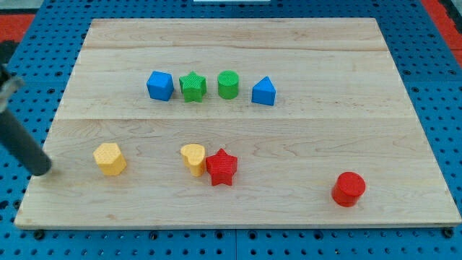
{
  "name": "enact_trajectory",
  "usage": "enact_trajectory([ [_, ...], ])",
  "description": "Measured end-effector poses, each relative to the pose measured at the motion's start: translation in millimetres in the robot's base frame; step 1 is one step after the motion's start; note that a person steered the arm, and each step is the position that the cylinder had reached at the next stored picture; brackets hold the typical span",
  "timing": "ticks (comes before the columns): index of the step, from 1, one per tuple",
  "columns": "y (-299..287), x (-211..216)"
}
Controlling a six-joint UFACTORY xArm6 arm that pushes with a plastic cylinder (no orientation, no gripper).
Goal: Arrange the red blocks and yellow blocks in a row
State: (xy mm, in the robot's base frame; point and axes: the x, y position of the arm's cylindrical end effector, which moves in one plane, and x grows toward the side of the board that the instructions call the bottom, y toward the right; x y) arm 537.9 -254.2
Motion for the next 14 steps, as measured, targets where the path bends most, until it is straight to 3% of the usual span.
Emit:
enact_trajectory([
  [1,47,-7],
  [2,26,-16],
  [3,61,-17],
  [4,41,-55],
  [5,106,-80],
  [7,173,-68],
  [8,244,-60],
  [9,276,-23],
  [14,184,-26],
])
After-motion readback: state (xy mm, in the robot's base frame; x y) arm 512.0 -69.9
